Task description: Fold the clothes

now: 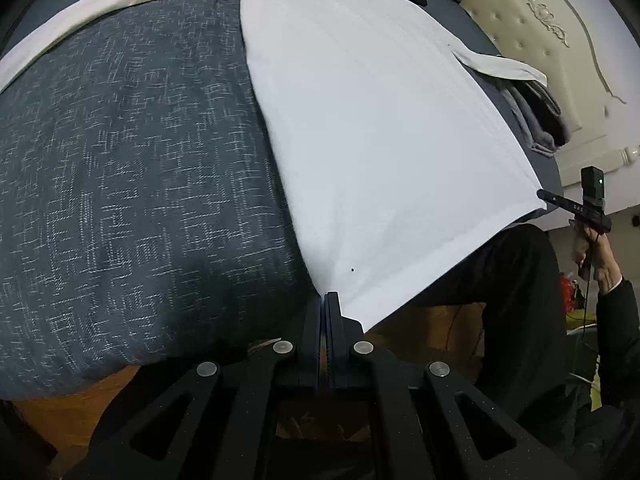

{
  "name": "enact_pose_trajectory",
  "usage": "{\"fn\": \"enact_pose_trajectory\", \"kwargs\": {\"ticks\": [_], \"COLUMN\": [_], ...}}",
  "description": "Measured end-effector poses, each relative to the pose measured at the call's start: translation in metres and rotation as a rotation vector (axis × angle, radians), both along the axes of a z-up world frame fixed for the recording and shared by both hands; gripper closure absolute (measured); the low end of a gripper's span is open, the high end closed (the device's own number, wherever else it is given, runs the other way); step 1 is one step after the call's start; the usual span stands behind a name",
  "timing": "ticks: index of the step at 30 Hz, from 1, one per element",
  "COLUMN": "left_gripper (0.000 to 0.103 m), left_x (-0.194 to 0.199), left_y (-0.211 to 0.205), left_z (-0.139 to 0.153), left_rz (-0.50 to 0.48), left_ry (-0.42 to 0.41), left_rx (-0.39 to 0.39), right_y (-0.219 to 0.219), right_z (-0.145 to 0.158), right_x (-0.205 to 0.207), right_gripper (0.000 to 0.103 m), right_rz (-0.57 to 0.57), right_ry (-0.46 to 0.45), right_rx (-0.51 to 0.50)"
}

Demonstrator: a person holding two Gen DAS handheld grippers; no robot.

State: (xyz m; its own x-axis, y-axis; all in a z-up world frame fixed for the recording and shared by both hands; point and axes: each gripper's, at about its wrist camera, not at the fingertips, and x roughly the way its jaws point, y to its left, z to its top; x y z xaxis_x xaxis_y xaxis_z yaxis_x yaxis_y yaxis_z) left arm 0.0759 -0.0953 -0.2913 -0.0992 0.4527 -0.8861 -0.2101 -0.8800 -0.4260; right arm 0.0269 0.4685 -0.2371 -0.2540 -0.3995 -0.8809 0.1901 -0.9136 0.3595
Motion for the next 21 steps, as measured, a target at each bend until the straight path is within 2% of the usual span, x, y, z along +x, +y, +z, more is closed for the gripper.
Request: {"fn": "enact_pose_trajectory", "kwargs": {"ticks": [8,13,16,19,21], "left_gripper": [0.101,0.101,0.101,0.101,0.101], "left_x": [-0.009,-0.016,-0.022,-0.025,-0.031], "left_y": [-0.007,-0.014,-0.019,-0.017,-0.014], "left_z": [0.000,0.026,0.042,0.035,0.023], "left_rz": [0.018,0.037,0.050,0.036,0.041], "left_ry": [-0.010,0.039,0.070,0.059,0.042], "left_rx": [0.001,0.030,0.042,0.011,-0.002], "right_y": [-0.003,0.003,0.000,-0.005,-0.007], "right_z": [0.003,0.020,0.038,0.049,0.038], "right_x": [-0.004,-0.006,-0.010,-0.014,-0.013], "right_gripper": [0.101,0.101,0.101,0.101,0.101], "right_rz": [0.008,-0.006,0.019,0.050,0.061], "right_ry": [-0.005,0.008,0.041,0.065,0.050], "right_rx": [0.007,-0.055,-0.040,0.001,0.030]}}
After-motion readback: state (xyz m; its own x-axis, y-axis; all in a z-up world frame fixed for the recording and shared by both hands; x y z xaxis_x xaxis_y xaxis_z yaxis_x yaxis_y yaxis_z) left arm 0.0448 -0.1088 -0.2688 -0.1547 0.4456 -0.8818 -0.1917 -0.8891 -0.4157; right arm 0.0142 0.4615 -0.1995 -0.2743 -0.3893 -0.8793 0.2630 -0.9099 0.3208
